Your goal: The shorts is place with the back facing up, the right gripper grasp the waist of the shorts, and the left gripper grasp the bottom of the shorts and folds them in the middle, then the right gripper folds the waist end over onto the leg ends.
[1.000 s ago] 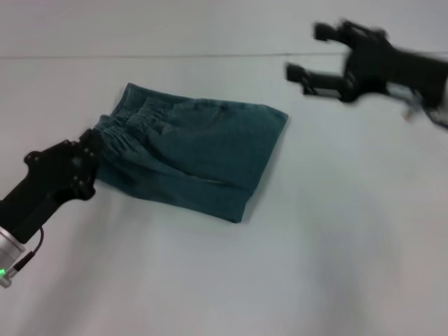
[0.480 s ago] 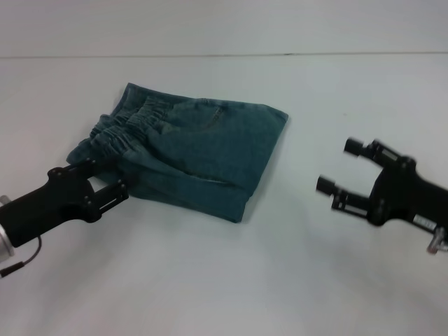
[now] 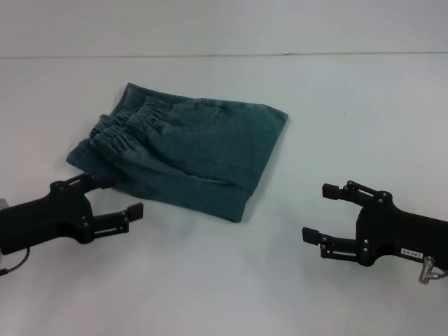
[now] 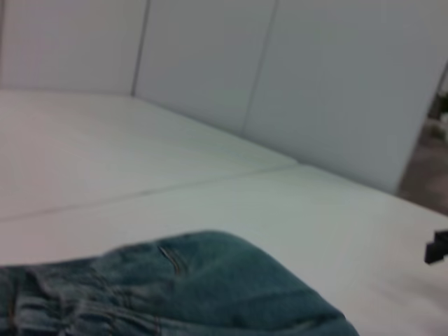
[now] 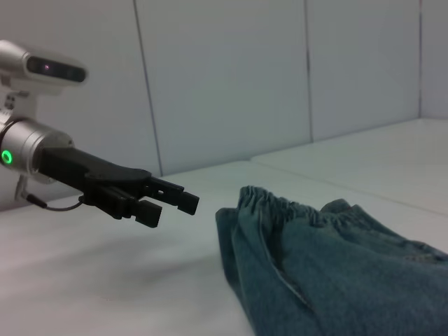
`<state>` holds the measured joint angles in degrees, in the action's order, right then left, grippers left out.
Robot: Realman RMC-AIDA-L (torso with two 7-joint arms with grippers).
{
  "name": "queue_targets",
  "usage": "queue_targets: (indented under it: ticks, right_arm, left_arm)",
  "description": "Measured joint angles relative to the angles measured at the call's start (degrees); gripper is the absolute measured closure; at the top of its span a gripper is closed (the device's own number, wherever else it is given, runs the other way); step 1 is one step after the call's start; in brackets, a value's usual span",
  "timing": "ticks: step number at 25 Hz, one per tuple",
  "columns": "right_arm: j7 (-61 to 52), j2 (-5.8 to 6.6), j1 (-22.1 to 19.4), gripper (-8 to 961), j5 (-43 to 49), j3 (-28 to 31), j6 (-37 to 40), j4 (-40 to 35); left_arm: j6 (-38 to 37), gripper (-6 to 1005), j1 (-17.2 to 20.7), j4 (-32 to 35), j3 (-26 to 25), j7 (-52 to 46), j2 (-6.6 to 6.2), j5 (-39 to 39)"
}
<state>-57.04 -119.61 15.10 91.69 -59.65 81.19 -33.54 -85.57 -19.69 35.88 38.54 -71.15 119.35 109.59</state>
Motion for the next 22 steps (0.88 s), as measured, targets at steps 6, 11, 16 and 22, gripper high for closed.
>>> queue_targets:
  ticks: [6,11,16,22]
  right_arm:
    - [-1.4,0.10,0.5,29,2.8,-0.1,0.4,-2.6]
    - [-1.7,0.08,0.8,29,3.6,0.0,0.5,-2.8]
    - [-1.4,0.07,0.8,29,3.7,0.2,0.6,-2.8]
    - [-1.2,0.07,0.8,29,3.7,0.3,0.8,-2.9]
  left_arm:
    - [-3.4,89,-2.2,0.3,-1.1,-2.4,-1.16,6.4]
    - [-6.0,89,-3.3,0.9,-1.7,-4.2,-1.58,10.2]
    - [-7.1,88,-3.6,1.6,-1.9,-5.1,-1.78,11.9]
    - [-7.7,88,-4.3,1.7,-2.1,-6.6,-1.88,15.0]
